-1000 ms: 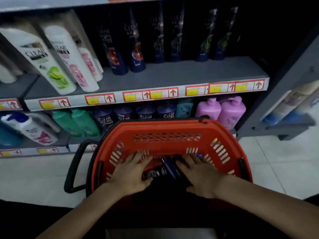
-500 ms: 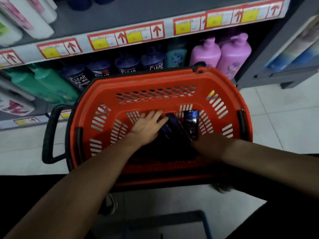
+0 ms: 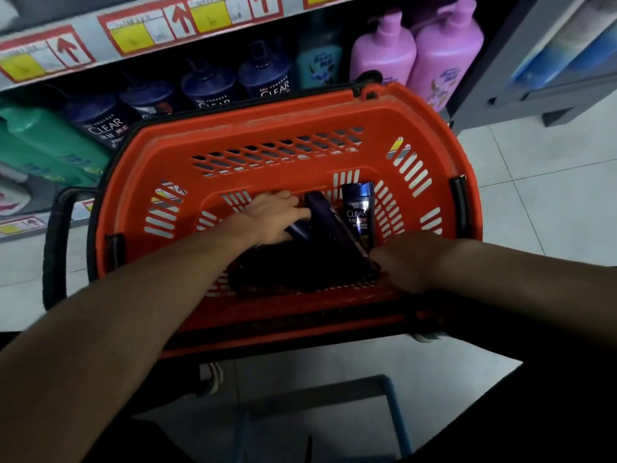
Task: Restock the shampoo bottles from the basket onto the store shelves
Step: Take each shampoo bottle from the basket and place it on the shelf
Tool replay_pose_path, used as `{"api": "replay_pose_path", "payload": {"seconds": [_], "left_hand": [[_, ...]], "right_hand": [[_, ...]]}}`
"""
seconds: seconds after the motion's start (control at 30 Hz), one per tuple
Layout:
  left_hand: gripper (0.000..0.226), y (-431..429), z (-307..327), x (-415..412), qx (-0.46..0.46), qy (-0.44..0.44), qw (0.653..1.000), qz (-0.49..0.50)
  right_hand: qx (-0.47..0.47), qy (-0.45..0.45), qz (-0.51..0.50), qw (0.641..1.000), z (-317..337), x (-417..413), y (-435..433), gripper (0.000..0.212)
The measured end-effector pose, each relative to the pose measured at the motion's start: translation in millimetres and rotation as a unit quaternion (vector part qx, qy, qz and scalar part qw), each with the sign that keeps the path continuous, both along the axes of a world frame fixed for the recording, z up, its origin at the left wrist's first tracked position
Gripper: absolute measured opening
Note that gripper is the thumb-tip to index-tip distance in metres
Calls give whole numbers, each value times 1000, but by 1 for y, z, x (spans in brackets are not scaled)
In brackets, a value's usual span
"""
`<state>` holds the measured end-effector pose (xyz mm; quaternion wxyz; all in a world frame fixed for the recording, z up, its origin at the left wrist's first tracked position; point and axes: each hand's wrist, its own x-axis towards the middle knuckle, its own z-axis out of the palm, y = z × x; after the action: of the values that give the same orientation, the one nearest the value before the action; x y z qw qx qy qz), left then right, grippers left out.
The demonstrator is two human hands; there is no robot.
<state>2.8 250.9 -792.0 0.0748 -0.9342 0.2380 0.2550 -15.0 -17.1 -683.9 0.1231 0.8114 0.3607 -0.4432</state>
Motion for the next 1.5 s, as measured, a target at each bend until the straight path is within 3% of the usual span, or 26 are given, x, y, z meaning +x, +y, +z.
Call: {"api": "replay_pose_path", "payload": {"seconds": [0.1,0.23,0.37,0.5,0.57,0.67,0.8,0.87,0.93,1.0,1.07,1.2,1.23,1.3,1.4,1.5], "left_hand": [[45,22,9,-7,-81,79,987,118],[38,35,9,-23,-213,170,902,335],[55,32,15,-32,-229,217,848,427],[54,29,12,-31,-197,216,826,482],[56,28,7,-29,-186,181,839,478],[41,20,6,-27,-134,111,900,401],[37,-5,15,-27,-32,1,972,231],[45,-23,14,-25,-15,-29,987,156],[52,-47,12,-21,-36,-14,980,194],[57,-74,8,-14,-103,20,919,379],[56,-94,5,-8,-164,53,825,539],[30,-109,3,10,-307,110,646,690],[35,-109,2,16,-348,131,581,724],[46,-104,-1,25,-374,162,506,760],[19,-95,7,25,-378,199,484,764],[22,-78,-2,24,-360,237,485,761]], "right_hand": [[-7,-3,8,1000,-1,1,1,32],[-37,-11,26,999,1,0,6,38],[-56,-20,43,997,-2,-1,9,41],[-56,-26,54,997,-1,-2,8,40],[-54,-26,52,997,0,-1,8,39],[-53,-27,48,997,1,-1,8,38],[-49,-30,49,997,-1,-2,7,38],[-45,-31,45,997,-2,-1,5,39],[-42,-27,39,998,-3,-1,4,41],[-32,-29,34,998,-4,-1,2,41],[-20,-36,32,999,-5,-2,1,42],[-7,-33,30,999,-6,-2,0,42],[-5,-30,30,999,-7,-1,-1,41],[1,-29,31,999,-7,0,-2,41],[6,-31,39,999,-5,0,-4,42],[3,-22,40,999,-4,-1,-4,39]]}}
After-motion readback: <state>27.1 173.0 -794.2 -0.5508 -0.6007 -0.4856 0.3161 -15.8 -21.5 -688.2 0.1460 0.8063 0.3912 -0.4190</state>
